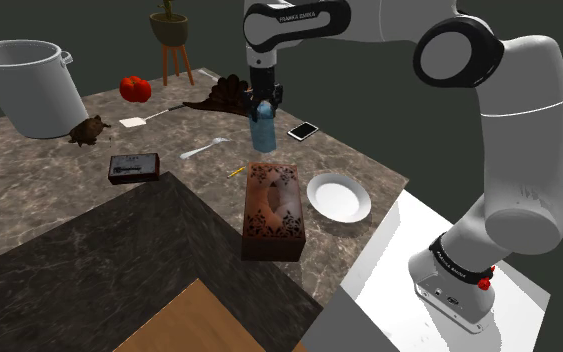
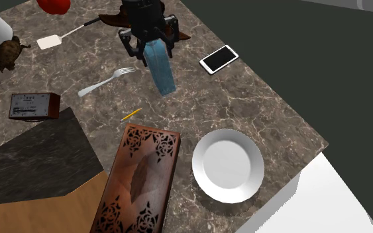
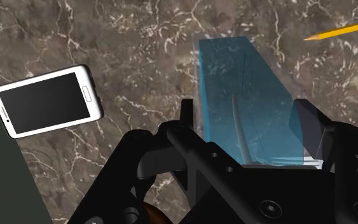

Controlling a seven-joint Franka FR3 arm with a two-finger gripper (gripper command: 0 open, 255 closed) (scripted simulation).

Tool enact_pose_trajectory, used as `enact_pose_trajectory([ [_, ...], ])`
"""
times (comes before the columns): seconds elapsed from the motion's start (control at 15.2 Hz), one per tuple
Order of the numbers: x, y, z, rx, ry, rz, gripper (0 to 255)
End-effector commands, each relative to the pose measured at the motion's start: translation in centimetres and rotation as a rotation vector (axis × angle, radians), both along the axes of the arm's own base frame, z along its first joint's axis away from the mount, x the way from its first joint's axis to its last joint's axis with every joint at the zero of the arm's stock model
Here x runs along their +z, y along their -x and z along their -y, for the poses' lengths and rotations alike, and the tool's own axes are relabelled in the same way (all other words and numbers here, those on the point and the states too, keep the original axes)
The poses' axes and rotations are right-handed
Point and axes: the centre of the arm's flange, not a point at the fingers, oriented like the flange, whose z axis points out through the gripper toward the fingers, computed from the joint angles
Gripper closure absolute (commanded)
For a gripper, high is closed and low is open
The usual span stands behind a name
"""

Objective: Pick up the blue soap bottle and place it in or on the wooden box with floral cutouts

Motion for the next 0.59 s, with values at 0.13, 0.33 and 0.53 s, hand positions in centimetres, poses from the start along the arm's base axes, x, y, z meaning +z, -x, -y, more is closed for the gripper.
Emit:
enact_pose_trajectory([
  [0.13,-0.4,0.1,0.1,-0.001,0.003,-0.007,255],
  [0.33,0.1,0.0,0.1,-0.001,0.002,-0.007,255],
  [0.53,1.7,0.0,0.1,-0.001,0.002,-0.007,255],
])
